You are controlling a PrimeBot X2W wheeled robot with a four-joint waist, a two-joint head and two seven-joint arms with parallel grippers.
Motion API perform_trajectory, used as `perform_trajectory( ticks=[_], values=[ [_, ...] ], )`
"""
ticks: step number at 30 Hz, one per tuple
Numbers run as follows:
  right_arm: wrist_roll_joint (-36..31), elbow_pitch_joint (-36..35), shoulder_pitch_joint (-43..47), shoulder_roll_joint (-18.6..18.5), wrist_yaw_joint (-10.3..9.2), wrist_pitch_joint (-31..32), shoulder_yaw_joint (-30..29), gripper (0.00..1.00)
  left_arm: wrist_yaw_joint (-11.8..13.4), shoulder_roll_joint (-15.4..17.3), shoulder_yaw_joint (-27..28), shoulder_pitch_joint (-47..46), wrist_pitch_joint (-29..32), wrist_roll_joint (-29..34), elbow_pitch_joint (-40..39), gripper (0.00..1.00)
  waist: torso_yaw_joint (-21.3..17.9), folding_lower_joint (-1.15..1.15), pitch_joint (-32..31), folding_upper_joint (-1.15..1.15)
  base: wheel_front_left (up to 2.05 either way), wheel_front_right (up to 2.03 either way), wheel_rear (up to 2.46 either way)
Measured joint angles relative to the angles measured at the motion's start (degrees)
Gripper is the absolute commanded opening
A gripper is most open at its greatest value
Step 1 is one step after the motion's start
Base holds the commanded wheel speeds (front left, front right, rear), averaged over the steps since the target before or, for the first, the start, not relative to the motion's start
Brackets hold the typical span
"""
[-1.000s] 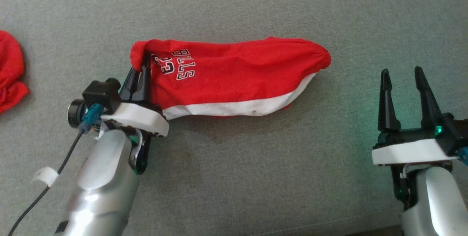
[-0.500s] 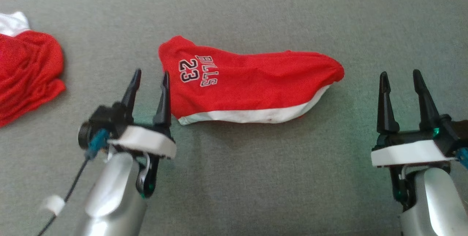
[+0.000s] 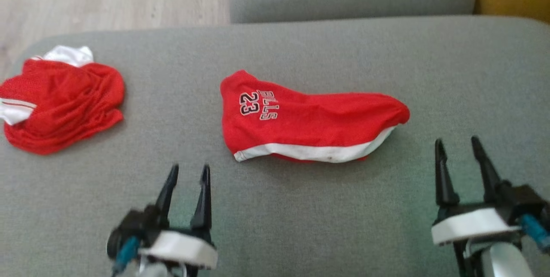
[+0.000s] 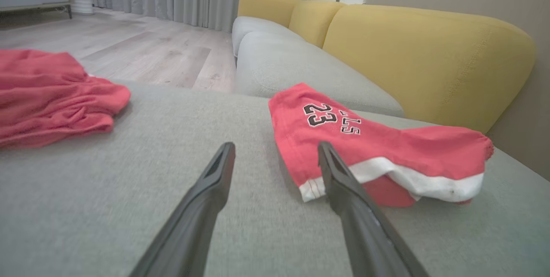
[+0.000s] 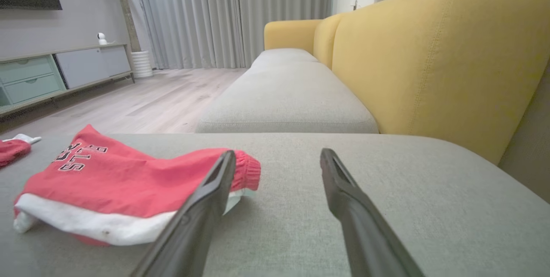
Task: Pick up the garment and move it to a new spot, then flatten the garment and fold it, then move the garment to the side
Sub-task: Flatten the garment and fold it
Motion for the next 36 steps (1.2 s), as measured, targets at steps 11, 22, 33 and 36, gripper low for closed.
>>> perform_trajectory(
  ticks=[11, 22, 33, 36],
  values=[
    [0.7, 0.9, 3.1, 0.1, 0.0, 0.0, 3.1, 1.0, 1.4, -0.1, 0.1, 6.7, 0.0, -0.4, -2.8, 1.0, 0.9, 0.01, -3.8, 0.0, 0.0, 0.0, 0.0],
    [0.8, 1.4, 3.1, 0.1, 0.0, 0.0, 3.9, 1.0, 1.6, -0.2, 0.1, 6.8, 0.0, -0.4, -3.2, 1.0, 1.2, 0.01, -3.9, 0.0, 0.0, 0.0, 0.0],
    [1.2, 1.8, 2.9, 0.1, 0.0, 0.0, 4.1, 1.0, 1.9, 0.2, -0.9, 5.0, 3.0, -0.2, -1.3, 1.0, 0.7, 0.01, -1.4, 0.0, 0.0, 0.0, 0.0],
    [1.3, 1.8, 2.2, 0.1, 0.0, 0.0, 4.4, 1.0, 0.9, 0.1, -2.7, 1.4, 5.5, 0.2, 1.9, 1.0, 0.1, 0.02, 0.1, 0.0, 0.0, 0.0, 0.0]
  ],
)
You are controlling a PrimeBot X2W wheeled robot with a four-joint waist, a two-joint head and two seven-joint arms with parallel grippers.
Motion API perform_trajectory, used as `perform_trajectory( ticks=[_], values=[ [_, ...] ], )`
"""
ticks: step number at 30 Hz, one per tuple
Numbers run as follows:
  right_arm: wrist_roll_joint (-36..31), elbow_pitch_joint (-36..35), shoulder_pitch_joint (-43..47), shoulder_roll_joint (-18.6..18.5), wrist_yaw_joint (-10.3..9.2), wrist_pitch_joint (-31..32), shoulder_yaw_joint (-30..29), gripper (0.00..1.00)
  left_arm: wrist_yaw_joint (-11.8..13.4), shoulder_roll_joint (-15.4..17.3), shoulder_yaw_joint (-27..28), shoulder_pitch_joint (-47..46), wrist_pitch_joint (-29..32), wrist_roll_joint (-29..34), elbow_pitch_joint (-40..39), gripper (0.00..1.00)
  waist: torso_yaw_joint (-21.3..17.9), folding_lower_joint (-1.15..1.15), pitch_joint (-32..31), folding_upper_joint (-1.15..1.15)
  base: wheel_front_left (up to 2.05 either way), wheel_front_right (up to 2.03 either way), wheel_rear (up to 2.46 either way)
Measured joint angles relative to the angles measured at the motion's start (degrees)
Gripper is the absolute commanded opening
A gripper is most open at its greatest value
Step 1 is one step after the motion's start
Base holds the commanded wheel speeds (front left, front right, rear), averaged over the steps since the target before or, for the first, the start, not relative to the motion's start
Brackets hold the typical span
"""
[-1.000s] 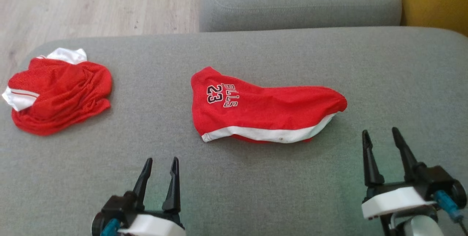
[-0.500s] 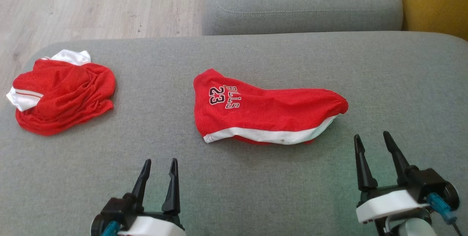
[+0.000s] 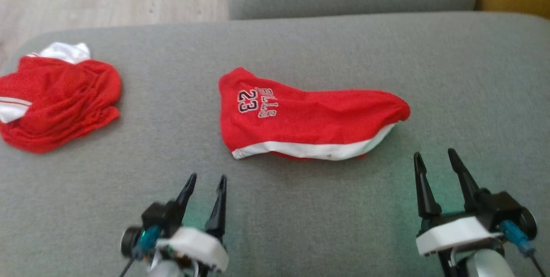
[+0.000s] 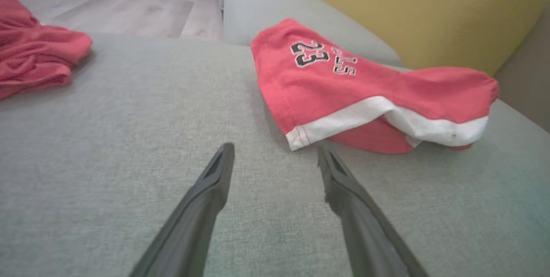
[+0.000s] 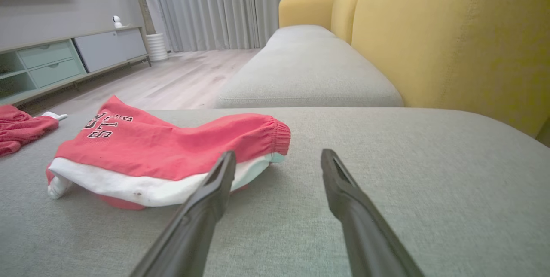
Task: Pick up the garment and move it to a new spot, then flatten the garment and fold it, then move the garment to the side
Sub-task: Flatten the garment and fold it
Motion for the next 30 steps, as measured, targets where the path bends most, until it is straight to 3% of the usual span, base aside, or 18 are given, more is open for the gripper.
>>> perform_trajectory(
  ticks=[12, 25, 26, 29, 30],
  values=[
    [-0.2, -0.7, -3.4, 0.0, 0.0, 0.0, -0.2, 1.0, -0.5, -0.9, -4.8, -12.9, 1.2, -3.3, 14.0, 1.0, -4.5, 0.01, 6.9, 0.0, 0.0, 0.0, 0.0],
    [-0.2, -0.8, -5.4, 0.0, 0.0, 0.0, -1.0, 1.0, -1.0, -1.1, -8.8, -17.8, -3.0, -6.7, 17.9, 1.0, -5.6, 0.0, 8.9, 0.0, 0.0, 0.0, 0.0],
    [-0.2, -0.8, -5.4, 0.0, 0.0, 0.0, -1.0, 1.0, -1.0, -1.1, -8.9, -17.8, -3.1, -6.8, 17.9, 0.82, -5.6, 0.0, 8.9, 0.0, 0.0, 0.0, 0.0],
    [-0.2, -0.9, -5.4, 0.0, 0.0, 0.0, -1.0, 1.0, -0.9, -1.1, -9.1, -17.8, -3.7, -7.7, 18.0, 0.46, -5.6, 0.0, 9.0, 0.0, 0.0, 0.0, 0.0],
    [-0.2, -0.9, -5.4, 0.0, 0.0, 0.0, -1.0, 1.0, -0.9, -1.1, -9.2, -17.8, -3.7, -7.7, 18.0, 0.45, -5.5, 0.0, 9.0, 0.0, 0.0, 0.0, 0.0]
  ],
)
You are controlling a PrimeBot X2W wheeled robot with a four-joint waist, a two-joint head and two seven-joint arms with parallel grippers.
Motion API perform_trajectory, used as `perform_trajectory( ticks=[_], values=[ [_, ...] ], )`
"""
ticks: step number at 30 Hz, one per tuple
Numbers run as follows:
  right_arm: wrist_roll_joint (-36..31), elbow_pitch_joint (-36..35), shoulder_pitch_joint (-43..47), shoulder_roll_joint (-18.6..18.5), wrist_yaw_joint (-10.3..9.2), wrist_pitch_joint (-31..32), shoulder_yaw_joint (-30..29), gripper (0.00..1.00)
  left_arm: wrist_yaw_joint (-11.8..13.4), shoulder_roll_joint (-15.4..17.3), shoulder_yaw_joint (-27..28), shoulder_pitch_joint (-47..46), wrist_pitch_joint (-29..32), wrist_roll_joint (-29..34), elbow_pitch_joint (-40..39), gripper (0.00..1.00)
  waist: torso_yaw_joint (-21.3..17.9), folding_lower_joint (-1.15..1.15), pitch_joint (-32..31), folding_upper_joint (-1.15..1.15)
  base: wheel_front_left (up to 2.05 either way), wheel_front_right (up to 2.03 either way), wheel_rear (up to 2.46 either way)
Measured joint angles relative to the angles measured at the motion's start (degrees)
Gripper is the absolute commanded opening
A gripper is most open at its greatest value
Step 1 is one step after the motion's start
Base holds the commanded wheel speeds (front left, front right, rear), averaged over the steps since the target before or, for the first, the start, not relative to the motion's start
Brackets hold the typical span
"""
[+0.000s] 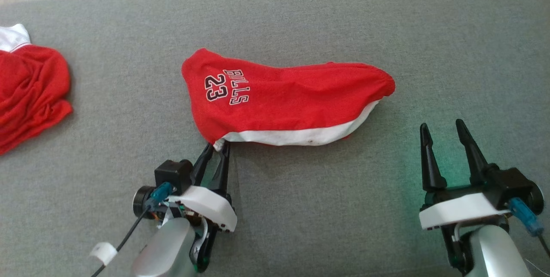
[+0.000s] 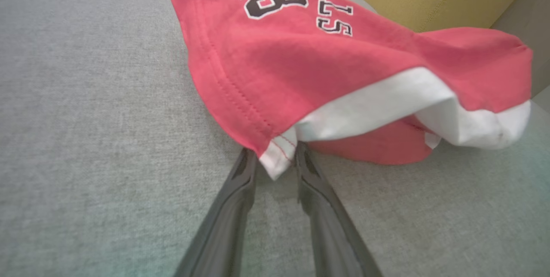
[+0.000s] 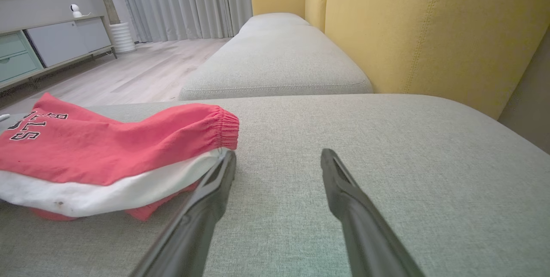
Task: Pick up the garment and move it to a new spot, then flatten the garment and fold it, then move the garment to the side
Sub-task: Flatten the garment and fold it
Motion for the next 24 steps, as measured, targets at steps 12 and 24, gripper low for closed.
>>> perform_trajectory(
  ticks=[12, 24],
  values=[
    [-0.4, 0.7, 0.0, 0.0, 0.0, 0.0, -0.4, 1.0, 1.3, 0.0, 0.2, -0.6, -1.2, -0.5, -0.8, 0.0, 0.3, 0.0, 0.2, 0.0, 0.0, 0.0, 0.0],
    [-2.8, 16.4, -13.3, -0.1, 0.0, 1.9, 3.0, 1.0, 2.5, 0.8, 2.5, -0.6, -1.5, 0.2, -7.1, 0.0, 2.1, 0.0, 1.1, 0.0, 0.0, 0.0, 0.0]
  ],
)
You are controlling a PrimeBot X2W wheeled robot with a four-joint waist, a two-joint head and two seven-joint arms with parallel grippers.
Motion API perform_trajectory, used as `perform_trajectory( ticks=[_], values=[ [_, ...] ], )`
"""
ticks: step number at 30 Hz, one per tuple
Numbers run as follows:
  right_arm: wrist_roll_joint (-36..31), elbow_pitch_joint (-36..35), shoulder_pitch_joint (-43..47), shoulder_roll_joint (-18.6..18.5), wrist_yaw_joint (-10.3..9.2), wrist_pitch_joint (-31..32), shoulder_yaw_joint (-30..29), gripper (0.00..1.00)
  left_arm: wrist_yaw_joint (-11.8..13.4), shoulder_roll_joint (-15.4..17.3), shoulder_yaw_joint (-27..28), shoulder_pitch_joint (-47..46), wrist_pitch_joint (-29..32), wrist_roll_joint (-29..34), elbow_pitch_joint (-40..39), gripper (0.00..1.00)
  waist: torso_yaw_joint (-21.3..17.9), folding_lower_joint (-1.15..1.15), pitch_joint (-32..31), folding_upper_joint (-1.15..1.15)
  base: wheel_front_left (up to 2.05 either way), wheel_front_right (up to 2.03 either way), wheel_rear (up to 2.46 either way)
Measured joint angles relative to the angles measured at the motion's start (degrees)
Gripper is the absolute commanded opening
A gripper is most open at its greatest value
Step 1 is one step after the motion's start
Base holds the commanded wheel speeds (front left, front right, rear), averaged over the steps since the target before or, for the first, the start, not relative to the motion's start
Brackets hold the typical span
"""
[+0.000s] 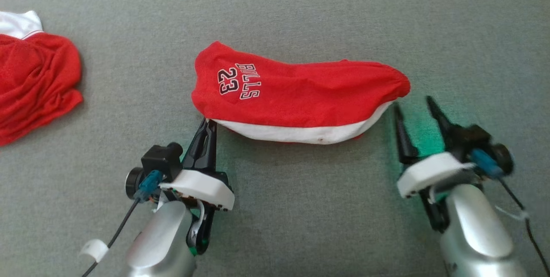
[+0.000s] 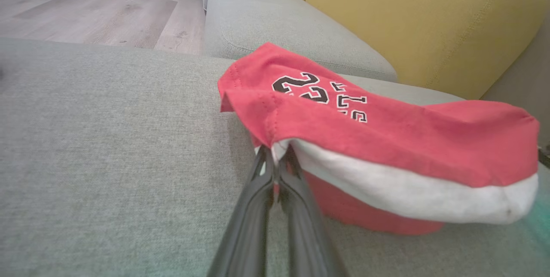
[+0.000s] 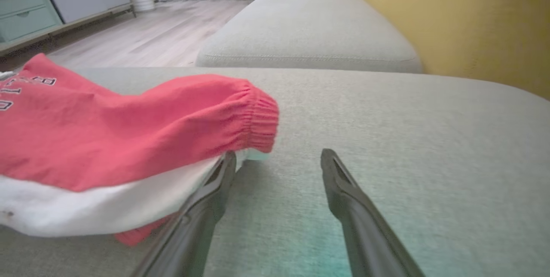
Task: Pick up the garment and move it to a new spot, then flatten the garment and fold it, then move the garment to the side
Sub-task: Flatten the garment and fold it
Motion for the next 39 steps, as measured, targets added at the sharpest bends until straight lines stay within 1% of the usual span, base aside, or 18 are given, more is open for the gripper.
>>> perform_trajectory(
  ticks=[3, 6, 10, 12, 15, 17, 18, 19, 21, 24, 29, 36, 39],
  values=[
    [0.0, 3.7, -2.6, -0.6, 0.0, 0.8, 3.5, 1.0, 0.0, 0.0, 0.0, 0.0, 0.0, 0.0, -0.6, 0.0, 0.5, 0.0, 0.2, 0.0, 0.0, 0.0, 0.0],
    [0.8, 6.4, -4.6, -2.4, 0.0, 0.8, 7.5, 1.0, 0.1, 0.0, 0.0, 0.0, 0.0, 0.4, -0.9, 0.0, 0.8, 0.0, 0.2, 0.0, 0.0, 0.0, 0.0],
    [1.9, 8.5, -6.9, -4.8, 0.0, 0.3, 10.1, 1.0, 0.1, 0.0, 0.0, 0.0, 0.0, 0.4, -1.1, 0.0, 1.0, 0.0, 0.1, 0.0, 0.0, 0.0, 0.0],
    [2.2, 9.4, -8.1, -6.0, 0.0, 0.2, 12.5, 1.0, 0.1, 0.1, 0.0, 0.1, 0.0, 0.4, -1.2, 0.0, 1.0, 0.0, 0.0, 0.0, 0.0, 0.0, 0.0],
    [4.3, 10.8, -9.2, -6.8, 0.0, 0.2, 16.5, 1.0, 0.1, 0.1, 0.1, 0.2, 0.0, 0.4, -1.3, 0.0, 1.0, 0.0, -0.1, 0.0, 0.0, 0.0, 0.0],
    [5.8, 10.9, -9.3, -7.4, 0.0, 0.2, 19.0, 0.92, 0.2, 0.2, 0.1, 0.2, 0.0, 0.4, -1.3, 0.0, 0.9, 0.0, -0.3, 0.0, 0.0, 0.0, 0.0],
    [6.5, 11.0, -9.3, -7.8, 0.0, 0.2, 20.2, 0.85, 0.5, 0.3, 0.2, 0.2, 0.0, 0.4, -1.3, 0.0, 0.8, 0.0, -0.4, 0.0, 0.0, 0.0, 0.0],
    [7.2, 11.0, -9.3, -8.3, 0.0, 0.1, 21.4, 0.7, 0.5, 0.3, 0.2, 0.3, 0.0, 0.4, -1.3, 0.0, 0.8, 0.0, -0.5, 0.0, 0.0, 0.0, 0.0],
    [8.4, 11.0, -9.3, -9.2, 0.0, -0.3, 22.7, 0.47, 0.5, 0.4, 0.2, 0.4, 0.0, 0.4, -1.3, 0.0, 0.6, 0.0, -0.6, 0.0, 0.0, 0.0, 0.0],
    [9.6, 10.5, -9.3, -10.2, 0.0, -0.8, 23.8, 0.4, 0.5, 0.4, 0.3, 1.0, 0.0, 0.4, -1.4, 0.0, 0.4, 0.0, -0.8, 0.0, 0.0, 0.0, 0.0],
    [10.0, 9.4, -10.7, -10.5, 0.0, -1.0, 24.8, 0.42, 0.5, 0.8, 0.3, 1.4, 0.0, 0.4, -1.5, 0.0, 0.0, 0.0, -1.2, 0.0, 0.0, 0.0, 0.0],
    [11.2, 10.1, -11.4, -10.8, 0.0, -1.3, 27.9, 0.4, 0.5, 0.8, 0.3, 1.4, 0.0, 0.4, -1.5, 0.0, 0.4, 0.0, -1.6, 0.0, 0.0, 0.0, 0.0],
    [11.6, 10.6, -11.7, -10.9, 0.0, -1.3, 28.7, 0.34, 0.5, 0.9, 0.3, 1.4, 0.0, 0.4, -1.5, 0.0, 0.5, 0.0, -1.6, 0.0, 0.0, 0.0, 0.0]
  ],
)
